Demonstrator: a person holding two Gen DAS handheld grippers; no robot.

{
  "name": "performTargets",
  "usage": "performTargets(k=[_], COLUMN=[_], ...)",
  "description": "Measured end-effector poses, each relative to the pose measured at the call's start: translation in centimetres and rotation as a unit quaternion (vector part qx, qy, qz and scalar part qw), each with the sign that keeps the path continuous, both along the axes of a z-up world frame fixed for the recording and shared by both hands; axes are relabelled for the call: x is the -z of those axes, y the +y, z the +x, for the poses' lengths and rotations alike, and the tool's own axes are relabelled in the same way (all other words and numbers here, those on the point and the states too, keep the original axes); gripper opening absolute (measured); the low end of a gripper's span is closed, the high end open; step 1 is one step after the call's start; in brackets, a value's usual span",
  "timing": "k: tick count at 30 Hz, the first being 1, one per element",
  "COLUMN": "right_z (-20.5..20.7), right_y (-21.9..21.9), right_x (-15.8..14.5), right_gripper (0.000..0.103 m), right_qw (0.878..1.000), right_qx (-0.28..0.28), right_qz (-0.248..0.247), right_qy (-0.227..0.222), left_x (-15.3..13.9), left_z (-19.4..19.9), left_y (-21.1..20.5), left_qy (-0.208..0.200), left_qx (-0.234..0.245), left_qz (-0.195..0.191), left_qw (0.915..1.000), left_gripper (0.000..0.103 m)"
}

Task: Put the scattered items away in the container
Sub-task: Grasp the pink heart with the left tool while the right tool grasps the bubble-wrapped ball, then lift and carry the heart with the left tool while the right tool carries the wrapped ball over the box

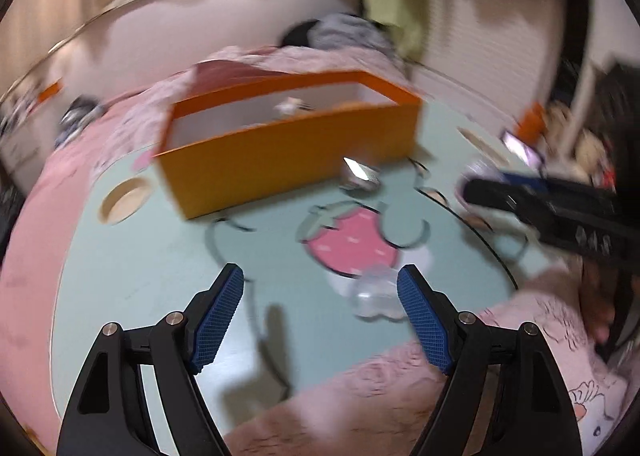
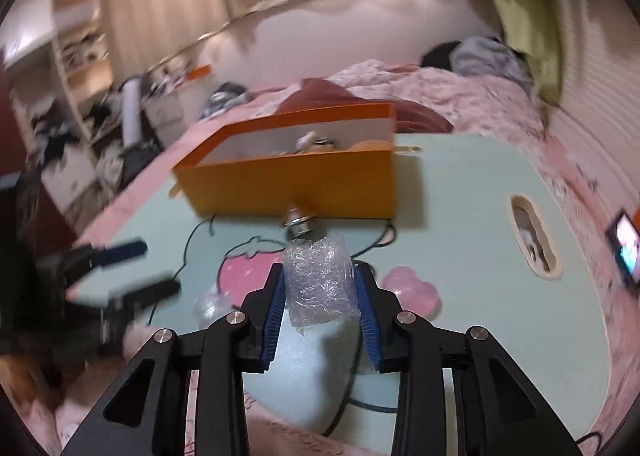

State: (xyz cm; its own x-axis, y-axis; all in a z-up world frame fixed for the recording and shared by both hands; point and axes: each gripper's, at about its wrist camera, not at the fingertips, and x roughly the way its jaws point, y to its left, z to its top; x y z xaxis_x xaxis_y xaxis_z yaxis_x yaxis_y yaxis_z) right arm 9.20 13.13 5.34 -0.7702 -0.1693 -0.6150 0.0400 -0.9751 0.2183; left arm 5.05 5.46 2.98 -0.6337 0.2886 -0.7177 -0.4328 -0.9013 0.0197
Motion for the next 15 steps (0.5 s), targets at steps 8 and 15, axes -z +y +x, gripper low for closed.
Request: performTargets(k=[8, 15], right_z=[0.0, -0.1], right_y=[0.2, 0.1], right_x=[0.0, 0.4], right_gripper=[0.034, 0.034], right_qw=[1.0, 1.0], right_qx=[-0.004, -0.011], right_qz=[-0.004, -0.003], right_qy=[-0.008, -0.015], left_x=[1.5, 1.4], left_z=[-1.1, -0.7], left_y=[1.6, 1.9], left_qy=[-0.058, -0.05], left_qx=[0.058, 0.071], left_qz=[0.003, 0.003], left_qw=[0.9966, 0.9962], left_gripper=[0.057, 0.04])
